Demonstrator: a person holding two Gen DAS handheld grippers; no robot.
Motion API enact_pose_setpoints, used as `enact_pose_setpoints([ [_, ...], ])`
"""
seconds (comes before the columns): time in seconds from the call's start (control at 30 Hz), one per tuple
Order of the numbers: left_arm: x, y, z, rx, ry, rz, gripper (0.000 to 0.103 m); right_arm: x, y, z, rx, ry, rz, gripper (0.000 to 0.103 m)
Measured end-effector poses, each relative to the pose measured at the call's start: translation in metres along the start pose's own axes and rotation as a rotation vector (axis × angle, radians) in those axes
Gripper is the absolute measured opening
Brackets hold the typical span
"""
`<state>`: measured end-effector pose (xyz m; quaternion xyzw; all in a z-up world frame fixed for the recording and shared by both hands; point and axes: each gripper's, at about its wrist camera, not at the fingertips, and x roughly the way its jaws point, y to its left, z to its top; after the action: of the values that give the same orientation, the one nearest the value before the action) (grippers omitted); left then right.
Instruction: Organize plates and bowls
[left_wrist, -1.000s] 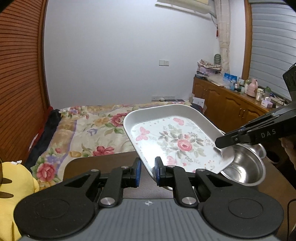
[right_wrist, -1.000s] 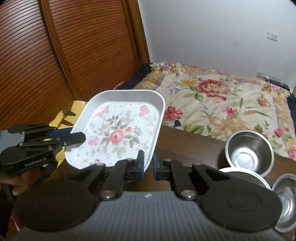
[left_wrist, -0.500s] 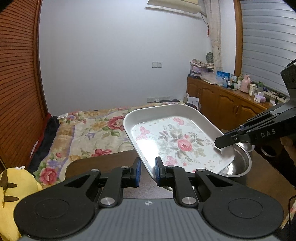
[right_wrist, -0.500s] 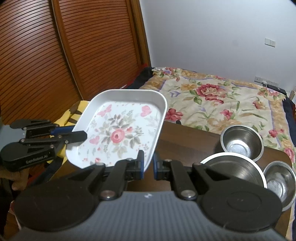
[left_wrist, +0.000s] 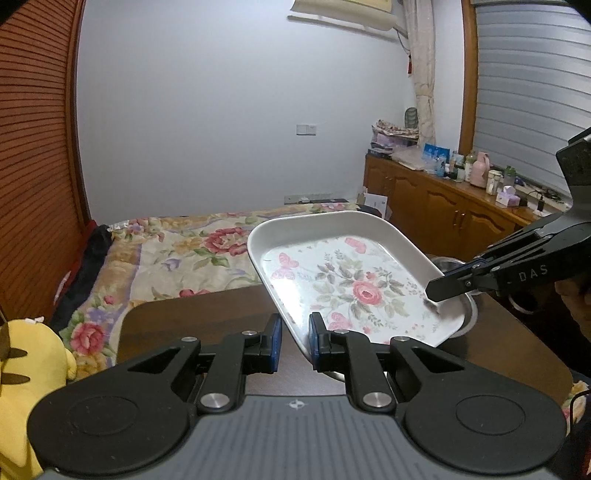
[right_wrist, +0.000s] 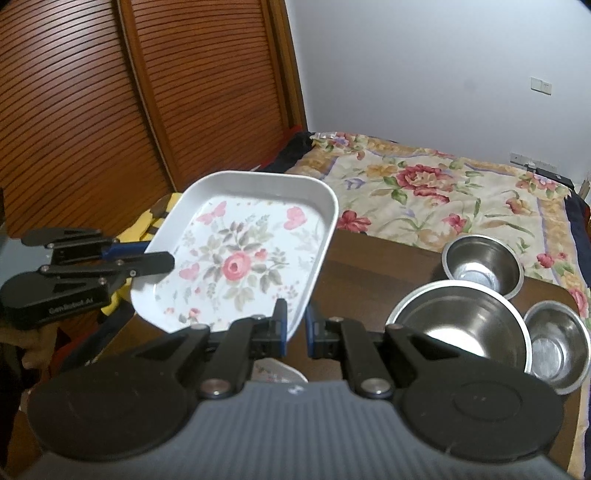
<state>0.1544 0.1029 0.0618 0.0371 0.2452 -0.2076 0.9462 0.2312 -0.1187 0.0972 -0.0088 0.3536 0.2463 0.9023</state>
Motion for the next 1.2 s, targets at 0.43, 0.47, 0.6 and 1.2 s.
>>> enact_pose_setpoints([
  [0.43,-0.004,-0.007,-0.035,-0.019,0.040,-0.017,0.017,0.000,0.004,-0.031,0.016,0.034,0.025,0.012],
  [0.47,-0.003,-0.006,-0.038,-0.025,0.047,-0.019,0.017,0.001,0.005,-0.034,0.018,0.039,0.028,0.012],
  [0.6,0.002,-0.005,-0.051,-0.053,0.073,-0.029,0.017,0.006,0.006,-0.048,0.030,0.057,0.039,0.012],
  [1.2,0.004,-0.007,-0.097,-0.089,0.148,-0.015,0.017,0.026,0.018,-0.098,0.040,0.081,0.045,0.013],
])
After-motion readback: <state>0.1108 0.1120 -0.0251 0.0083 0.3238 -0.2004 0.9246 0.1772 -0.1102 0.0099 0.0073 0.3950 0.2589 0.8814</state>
